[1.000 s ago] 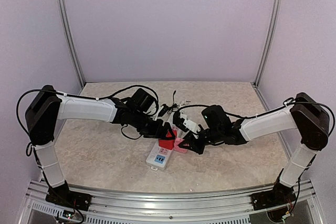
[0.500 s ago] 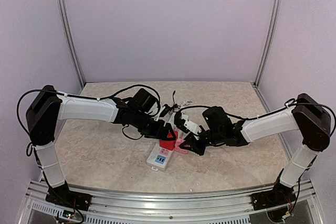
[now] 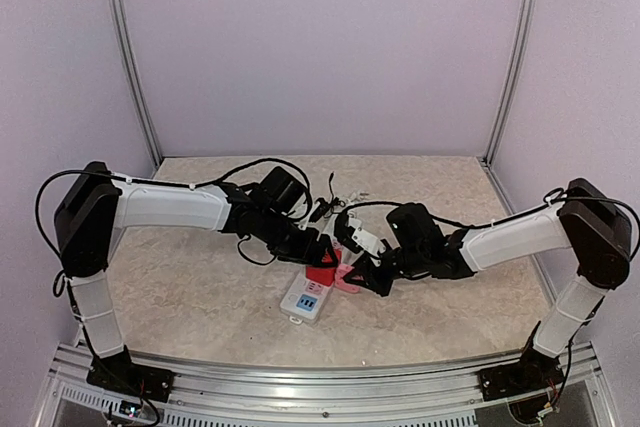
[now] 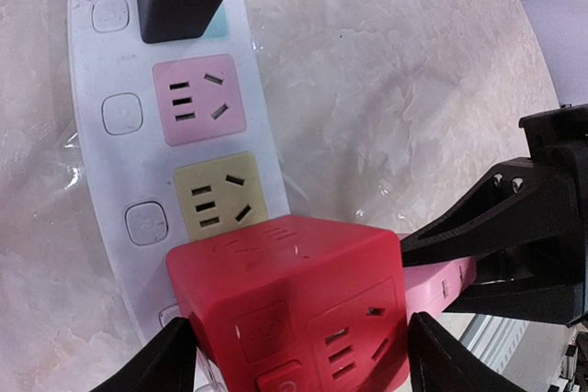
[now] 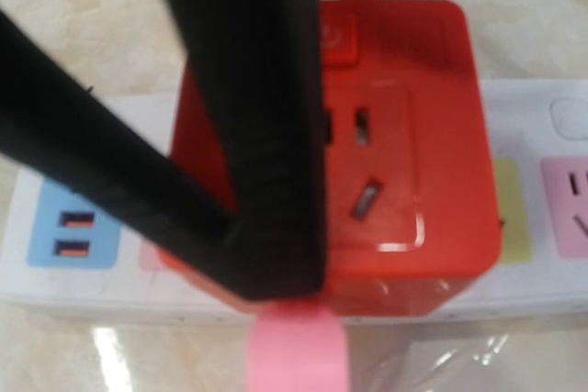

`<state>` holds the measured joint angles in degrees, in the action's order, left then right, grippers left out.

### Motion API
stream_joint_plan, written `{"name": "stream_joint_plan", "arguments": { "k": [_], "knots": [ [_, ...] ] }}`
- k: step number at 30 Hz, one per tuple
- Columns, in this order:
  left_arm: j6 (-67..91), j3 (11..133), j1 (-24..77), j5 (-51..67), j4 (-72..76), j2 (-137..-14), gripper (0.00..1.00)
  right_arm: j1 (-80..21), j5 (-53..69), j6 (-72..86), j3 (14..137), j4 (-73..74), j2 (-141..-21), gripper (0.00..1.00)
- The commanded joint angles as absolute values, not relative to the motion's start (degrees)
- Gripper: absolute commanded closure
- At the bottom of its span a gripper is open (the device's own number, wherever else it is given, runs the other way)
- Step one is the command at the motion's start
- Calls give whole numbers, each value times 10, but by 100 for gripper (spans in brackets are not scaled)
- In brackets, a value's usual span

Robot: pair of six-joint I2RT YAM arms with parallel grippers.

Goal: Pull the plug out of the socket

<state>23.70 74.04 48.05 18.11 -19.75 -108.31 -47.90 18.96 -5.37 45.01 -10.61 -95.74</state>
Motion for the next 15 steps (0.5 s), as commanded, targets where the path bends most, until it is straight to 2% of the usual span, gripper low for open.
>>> {"name": "stream_joint_plan", "arguments": {
  "k": [1, 15],
  "knots": [
    [218, 730, 479, 113, -258, -1137, 30, -479, 165, -35, 421, -48, -948, 100],
    [213, 729, 461, 106, -263, -1160, 32, -479, 155, -25, 392, -33, -945, 100]
  ]
}}
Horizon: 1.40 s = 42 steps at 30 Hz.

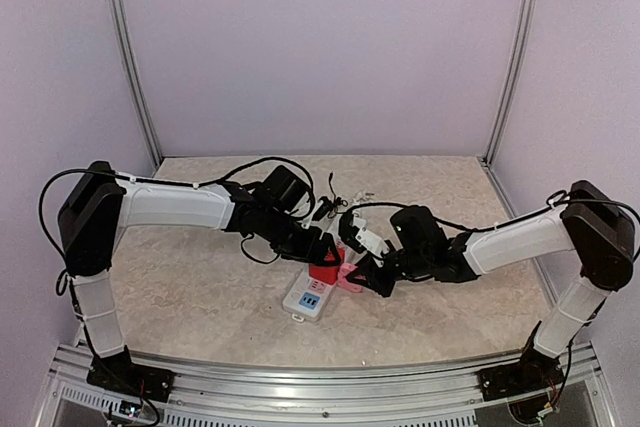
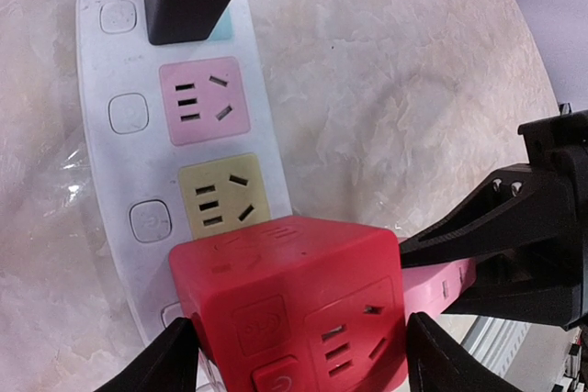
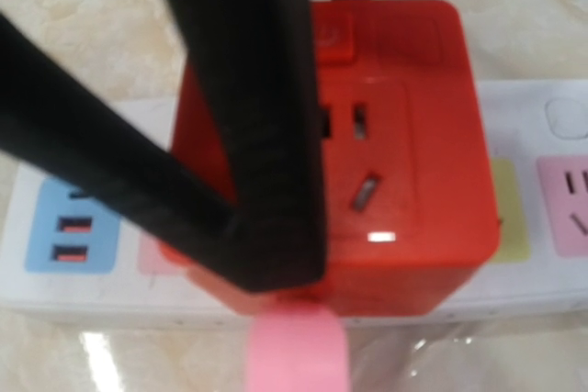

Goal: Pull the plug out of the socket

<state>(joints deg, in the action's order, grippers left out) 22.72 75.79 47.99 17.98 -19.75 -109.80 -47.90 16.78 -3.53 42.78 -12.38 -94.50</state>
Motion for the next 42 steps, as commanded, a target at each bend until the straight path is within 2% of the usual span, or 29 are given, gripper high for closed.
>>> {"name": "stream_joint_plan", "arguments": {
  "k": [1, 11, 20, 34, 42],
  "knots": [
    [213, 730, 462, 106, -263, -1161, 32, -479, 155, -21, 389, -33, -941, 100],
    [212, 731, 462, 103, -263, -1166, 32, -479, 131, 14, 382, 15, -904, 100],
    [205, 747, 475, 84, -279, -1174, 31, -479, 143, 13, 411, 33, -940, 100],
    [201, 755, 466, 85, -284, -1161, 31, -478, 133, 34, 408, 68, -853, 100],
    [192, 765, 466, 95, -278, -1121, 17, -478, 151, 35, 429, 95, -788, 100]
  ]
}}
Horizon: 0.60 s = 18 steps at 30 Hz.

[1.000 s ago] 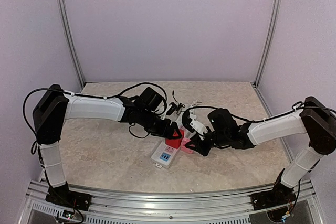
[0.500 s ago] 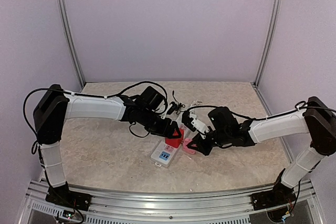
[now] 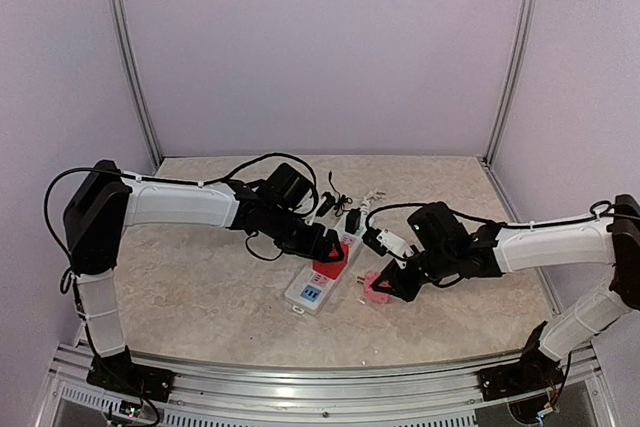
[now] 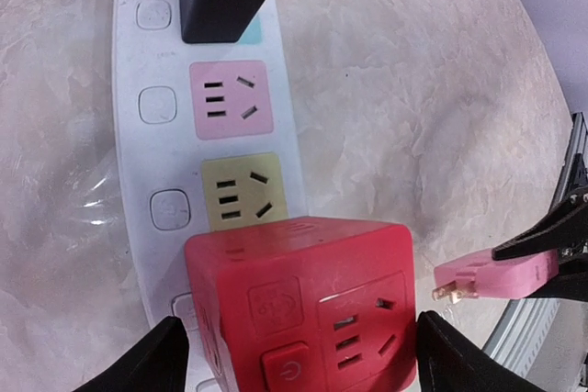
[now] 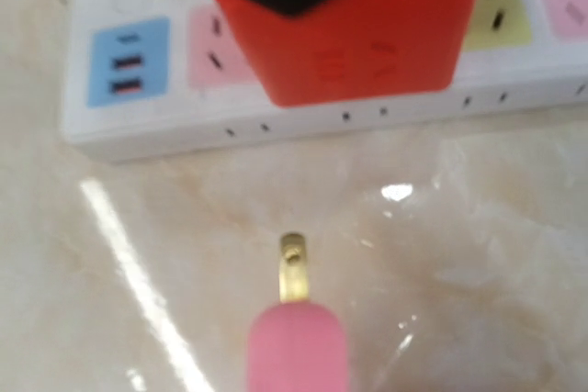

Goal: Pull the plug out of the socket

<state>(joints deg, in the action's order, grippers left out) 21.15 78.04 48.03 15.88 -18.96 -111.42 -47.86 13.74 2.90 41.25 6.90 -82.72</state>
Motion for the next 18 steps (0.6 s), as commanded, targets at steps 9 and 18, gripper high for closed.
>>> {"name": "stream_joint_plan", "arguments": {
  "k": [9, 18],
  "knots": [
    [130, 769, 455, 78, -267, -957, 1, -479, 197, 41, 472, 107, -721, 100],
    [73, 653, 457, 216, -158, -772, 1, -479, 281, 83, 501, 27, -663, 100]
  ]
}}
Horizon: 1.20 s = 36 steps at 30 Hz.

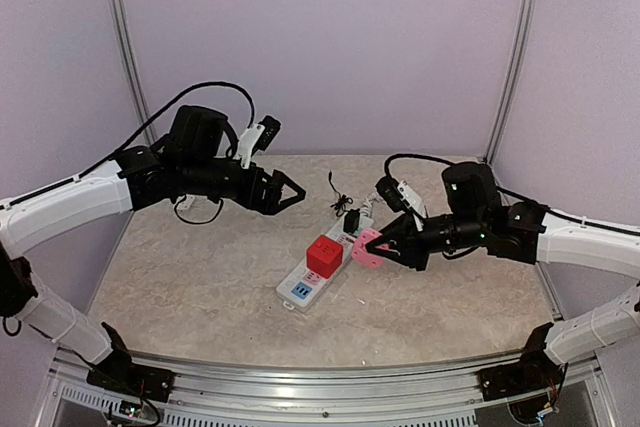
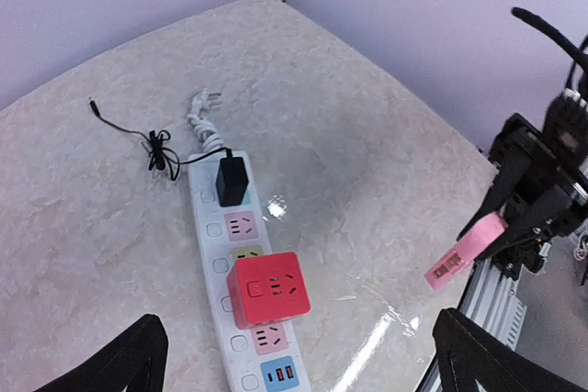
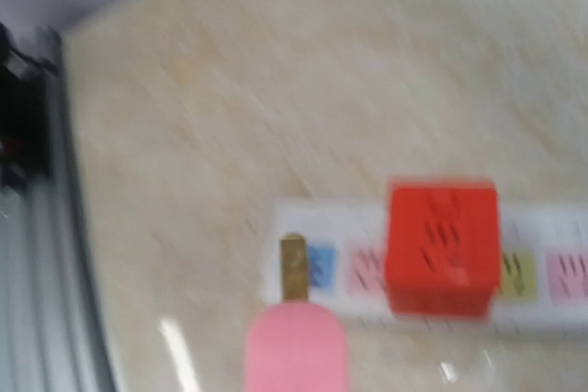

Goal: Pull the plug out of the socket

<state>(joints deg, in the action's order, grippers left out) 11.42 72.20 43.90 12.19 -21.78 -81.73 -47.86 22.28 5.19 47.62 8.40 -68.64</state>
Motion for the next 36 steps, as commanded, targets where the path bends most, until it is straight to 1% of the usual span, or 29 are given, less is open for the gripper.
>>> {"name": "stream_joint_plan", "arguments": {
  "k": [1, 5, 8, 12, 16, 25, 27, 31, 32, 33, 35, 36],
  "knots": [
    [70, 634, 465, 238, -135, -752, 2, -478, 292, 90, 504, 15, -662, 100],
    [55, 599, 504, 263, -91, -731, 13, -480, 342, 120, 520, -33, -672, 100],
    [53, 593, 525, 283, -72, -738, 20, -483, 378, 145, 521, -77, -681, 100],
    [58, 584, 543, 322, -35, -750, 30, -491, 398, 159, 522, -110, -691, 100],
    [68, 568, 556, 345, 31, -752, 36, -499, 414, 166, 524, -126, -699, 100],
    [83, 585, 560, 352, 51, -777, 54, -517, 432, 167, 528, -139, -714, 100],
    [83, 587, 561, 355, 50, -779, 60, -518, 432, 168, 527, -141, -715, 100],
    [82, 580, 561, 357, 57, -774, 79, -518, 424, 166, 527, -135, -710, 100],
    [81, 578, 561, 357, 59, -773, 83, -518, 422, 164, 528, -131, -707, 98],
    [80, 577, 561, 356, 59, -770, 89, -518, 418, 163, 528, -125, -705, 93],
    [77, 576, 560, 355, 54, -767, 97, -518, 409, 157, 531, -109, -701, 73],
    [74, 576, 560, 356, 52, -766, 100, -518, 405, 155, 532, -103, -696, 66]
  ]
}}
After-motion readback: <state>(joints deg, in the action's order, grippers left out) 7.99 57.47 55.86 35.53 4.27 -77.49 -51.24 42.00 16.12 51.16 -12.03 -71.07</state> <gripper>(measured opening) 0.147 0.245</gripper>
